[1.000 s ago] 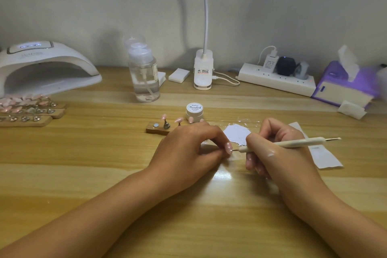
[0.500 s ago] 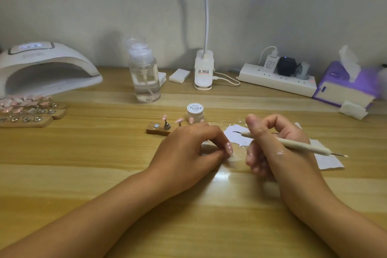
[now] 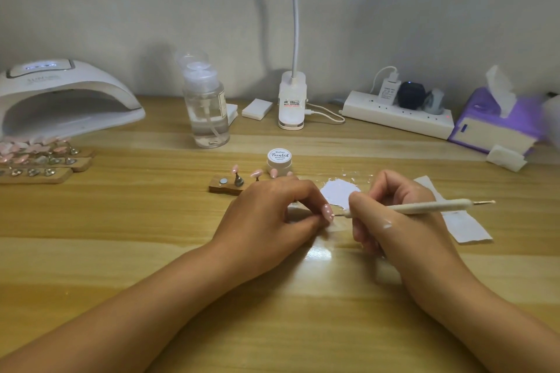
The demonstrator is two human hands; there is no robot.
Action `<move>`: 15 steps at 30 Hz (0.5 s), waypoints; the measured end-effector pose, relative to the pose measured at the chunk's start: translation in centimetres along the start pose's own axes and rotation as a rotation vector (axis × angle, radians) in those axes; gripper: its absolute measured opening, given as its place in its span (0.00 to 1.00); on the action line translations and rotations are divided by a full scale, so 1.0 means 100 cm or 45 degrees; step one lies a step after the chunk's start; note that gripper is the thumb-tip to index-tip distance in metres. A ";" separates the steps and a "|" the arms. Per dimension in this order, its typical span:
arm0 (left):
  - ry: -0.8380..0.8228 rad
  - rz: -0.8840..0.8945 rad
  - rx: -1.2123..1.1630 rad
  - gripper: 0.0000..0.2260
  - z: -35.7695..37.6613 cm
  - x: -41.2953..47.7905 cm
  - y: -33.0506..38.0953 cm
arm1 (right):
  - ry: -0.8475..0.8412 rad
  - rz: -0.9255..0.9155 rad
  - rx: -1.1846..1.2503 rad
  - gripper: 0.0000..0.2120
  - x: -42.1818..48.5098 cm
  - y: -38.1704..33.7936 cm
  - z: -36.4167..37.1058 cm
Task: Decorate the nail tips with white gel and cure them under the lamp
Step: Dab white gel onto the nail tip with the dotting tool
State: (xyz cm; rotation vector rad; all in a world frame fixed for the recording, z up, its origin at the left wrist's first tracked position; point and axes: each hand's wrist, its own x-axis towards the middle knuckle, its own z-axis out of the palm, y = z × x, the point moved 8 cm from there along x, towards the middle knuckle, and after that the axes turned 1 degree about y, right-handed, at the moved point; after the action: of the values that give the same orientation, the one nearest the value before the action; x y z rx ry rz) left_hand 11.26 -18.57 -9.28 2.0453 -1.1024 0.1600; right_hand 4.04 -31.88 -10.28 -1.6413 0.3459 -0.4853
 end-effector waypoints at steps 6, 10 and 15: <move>-0.004 -0.014 0.008 0.05 0.000 0.001 0.002 | 0.000 0.024 -0.073 0.11 0.000 0.001 0.001; -0.006 -0.016 0.018 0.05 0.000 0.001 0.002 | 0.012 0.021 -0.083 0.11 0.001 0.001 0.000; -0.007 -0.011 0.003 0.05 0.000 0.000 0.000 | 0.006 0.023 -0.089 0.12 0.001 0.001 0.001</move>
State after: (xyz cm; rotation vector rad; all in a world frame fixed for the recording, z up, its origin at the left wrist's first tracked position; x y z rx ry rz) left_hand 11.22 -18.59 -9.26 2.0540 -1.0970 0.1515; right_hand 4.18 -31.82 -10.40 -1.7032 0.3847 -0.4679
